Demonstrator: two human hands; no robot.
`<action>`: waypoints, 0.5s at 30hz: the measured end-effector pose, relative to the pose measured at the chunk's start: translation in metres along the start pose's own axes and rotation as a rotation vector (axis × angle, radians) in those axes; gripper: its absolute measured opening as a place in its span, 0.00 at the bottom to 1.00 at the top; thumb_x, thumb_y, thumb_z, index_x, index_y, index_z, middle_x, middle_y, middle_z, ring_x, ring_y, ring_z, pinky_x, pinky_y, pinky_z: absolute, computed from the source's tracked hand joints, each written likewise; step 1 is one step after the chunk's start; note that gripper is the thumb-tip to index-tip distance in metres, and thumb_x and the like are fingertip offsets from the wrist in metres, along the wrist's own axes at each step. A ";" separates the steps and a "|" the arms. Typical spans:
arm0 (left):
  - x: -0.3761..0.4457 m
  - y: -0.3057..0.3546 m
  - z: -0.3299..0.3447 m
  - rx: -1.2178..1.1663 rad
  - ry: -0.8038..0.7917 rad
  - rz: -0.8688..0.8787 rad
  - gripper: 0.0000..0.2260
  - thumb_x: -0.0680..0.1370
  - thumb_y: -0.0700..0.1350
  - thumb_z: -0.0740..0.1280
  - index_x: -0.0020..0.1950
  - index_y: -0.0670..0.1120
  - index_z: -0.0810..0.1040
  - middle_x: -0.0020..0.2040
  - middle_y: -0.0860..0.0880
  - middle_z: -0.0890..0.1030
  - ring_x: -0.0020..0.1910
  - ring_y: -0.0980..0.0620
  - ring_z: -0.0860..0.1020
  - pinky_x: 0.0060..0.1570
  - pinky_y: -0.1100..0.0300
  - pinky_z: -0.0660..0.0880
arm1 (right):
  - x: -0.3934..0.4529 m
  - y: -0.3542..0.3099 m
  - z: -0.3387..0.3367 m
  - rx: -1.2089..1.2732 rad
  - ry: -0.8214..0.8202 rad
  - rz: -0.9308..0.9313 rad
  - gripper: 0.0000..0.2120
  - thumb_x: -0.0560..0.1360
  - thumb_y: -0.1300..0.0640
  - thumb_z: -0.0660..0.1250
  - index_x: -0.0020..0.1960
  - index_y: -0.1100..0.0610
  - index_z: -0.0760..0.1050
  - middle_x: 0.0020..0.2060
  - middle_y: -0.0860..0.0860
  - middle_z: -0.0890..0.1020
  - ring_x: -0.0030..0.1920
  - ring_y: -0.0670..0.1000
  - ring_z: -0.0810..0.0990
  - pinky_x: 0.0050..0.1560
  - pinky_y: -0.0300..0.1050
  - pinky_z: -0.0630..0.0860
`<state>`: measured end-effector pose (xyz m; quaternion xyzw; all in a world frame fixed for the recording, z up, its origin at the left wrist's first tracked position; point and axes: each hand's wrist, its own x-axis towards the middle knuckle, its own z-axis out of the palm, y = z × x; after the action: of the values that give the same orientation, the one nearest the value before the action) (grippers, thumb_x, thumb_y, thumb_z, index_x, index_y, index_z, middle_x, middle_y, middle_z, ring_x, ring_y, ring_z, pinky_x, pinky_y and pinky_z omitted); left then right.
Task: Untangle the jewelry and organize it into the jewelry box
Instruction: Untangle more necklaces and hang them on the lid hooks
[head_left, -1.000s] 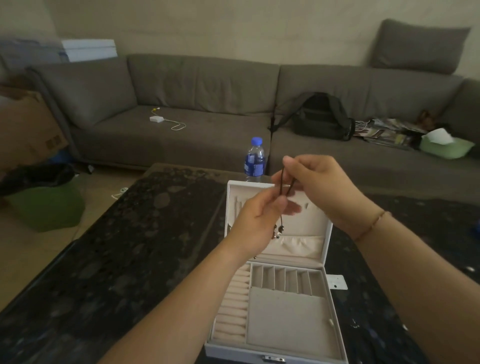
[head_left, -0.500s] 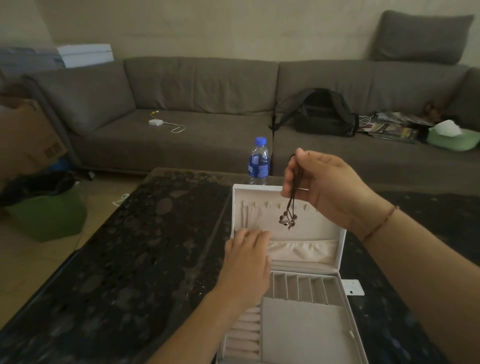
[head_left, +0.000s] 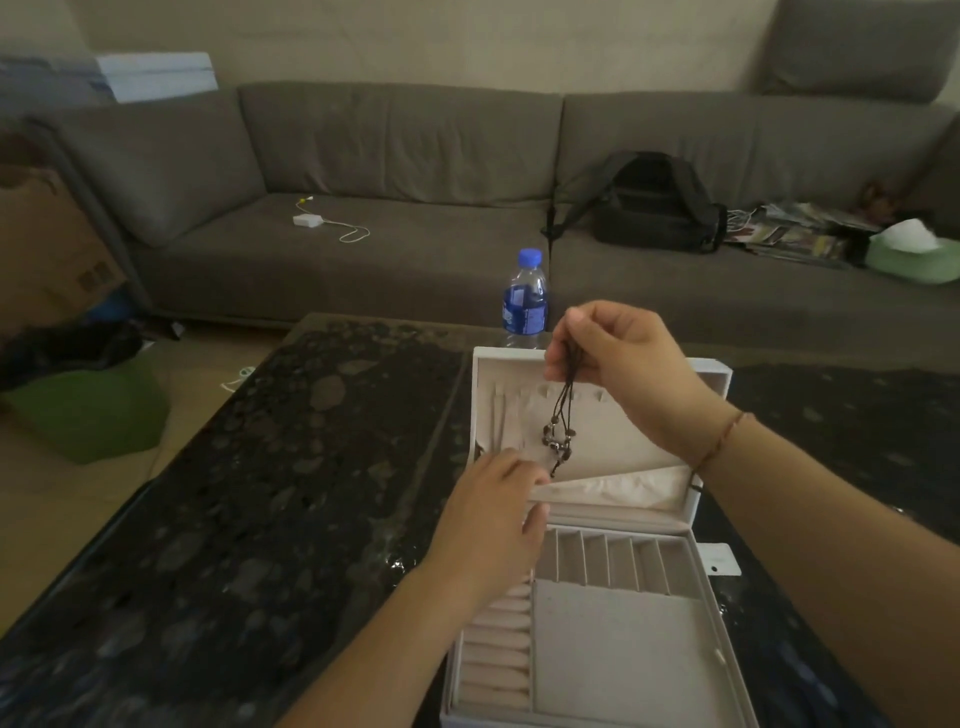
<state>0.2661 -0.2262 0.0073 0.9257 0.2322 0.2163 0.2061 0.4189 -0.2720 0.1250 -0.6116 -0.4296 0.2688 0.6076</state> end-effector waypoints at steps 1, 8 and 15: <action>0.000 0.000 0.001 -0.009 0.008 0.002 0.11 0.81 0.48 0.64 0.63 0.51 0.75 0.60 0.57 0.73 0.60 0.60 0.68 0.65 0.65 0.66 | -0.001 0.002 0.001 -0.045 -0.006 -0.029 0.13 0.83 0.60 0.58 0.43 0.61 0.77 0.35 0.55 0.81 0.36 0.52 0.81 0.44 0.44 0.82; 0.005 0.005 -0.001 -0.127 0.112 -0.076 0.13 0.81 0.48 0.65 0.66 0.51 0.72 0.53 0.56 0.77 0.52 0.59 0.75 0.55 0.63 0.76 | -0.016 0.030 -0.003 -0.499 -0.067 -0.179 0.09 0.80 0.58 0.64 0.46 0.57 0.82 0.41 0.50 0.84 0.44 0.47 0.81 0.48 0.39 0.77; 0.032 0.012 0.002 -0.076 0.194 -0.195 0.15 0.82 0.54 0.61 0.67 0.51 0.66 0.36 0.56 0.74 0.32 0.54 0.77 0.33 0.65 0.73 | -0.017 0.039 0.004 -0.970 -0.100 -0.403 0.07 0.79 0.56 0.66 0.46 0.55 0.81 0.43 0.48 0.76 0.42 0.50 0.74 0.43 0.46 0.72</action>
<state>0.2967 -0.2201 0.0208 0.8650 0.3315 0.2922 0.2376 0.4152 -0.2797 0.0830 -0.7142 -0.6422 -0.0540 0.2730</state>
